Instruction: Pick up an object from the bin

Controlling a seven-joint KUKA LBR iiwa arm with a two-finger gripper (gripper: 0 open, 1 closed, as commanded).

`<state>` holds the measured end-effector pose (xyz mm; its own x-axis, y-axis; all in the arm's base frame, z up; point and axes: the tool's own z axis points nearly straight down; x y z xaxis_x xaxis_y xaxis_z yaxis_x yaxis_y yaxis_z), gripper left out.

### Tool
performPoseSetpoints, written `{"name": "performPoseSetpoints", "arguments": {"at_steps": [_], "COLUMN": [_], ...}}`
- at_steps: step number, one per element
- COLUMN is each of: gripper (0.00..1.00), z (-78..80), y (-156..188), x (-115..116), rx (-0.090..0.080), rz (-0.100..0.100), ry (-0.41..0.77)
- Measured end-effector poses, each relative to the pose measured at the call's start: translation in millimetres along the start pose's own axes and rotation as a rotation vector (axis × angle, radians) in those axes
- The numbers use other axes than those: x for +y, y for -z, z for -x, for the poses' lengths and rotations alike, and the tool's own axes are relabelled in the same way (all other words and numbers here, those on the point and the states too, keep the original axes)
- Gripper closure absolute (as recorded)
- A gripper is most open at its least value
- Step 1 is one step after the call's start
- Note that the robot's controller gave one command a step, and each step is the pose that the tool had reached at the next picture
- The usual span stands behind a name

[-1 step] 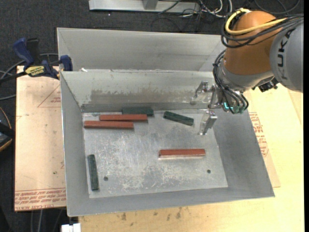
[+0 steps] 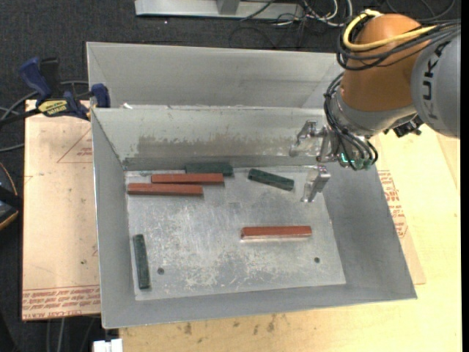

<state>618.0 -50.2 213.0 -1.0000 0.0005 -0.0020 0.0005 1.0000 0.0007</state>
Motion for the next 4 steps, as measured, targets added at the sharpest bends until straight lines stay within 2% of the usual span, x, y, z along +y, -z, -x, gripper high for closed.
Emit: {"name": "performPoseSetpoints", "arguments": {"at_steps": [1,2,3,4], "gripper": [0.00,1.00,1.00,1.00], "z": [-9.6,-29.5,-29.1,-40.4], "y": [-40.5,-129.6,-129.6,-94.0], "x": [-7.6,-19.5,-19.5,-14.6], "rx": [-0.008,0.004,0.002,0.002], "rz": [0.000,0.003,0.003,0.000], "ry": [-0.026,-0.049,-0.048,-0.045]}}
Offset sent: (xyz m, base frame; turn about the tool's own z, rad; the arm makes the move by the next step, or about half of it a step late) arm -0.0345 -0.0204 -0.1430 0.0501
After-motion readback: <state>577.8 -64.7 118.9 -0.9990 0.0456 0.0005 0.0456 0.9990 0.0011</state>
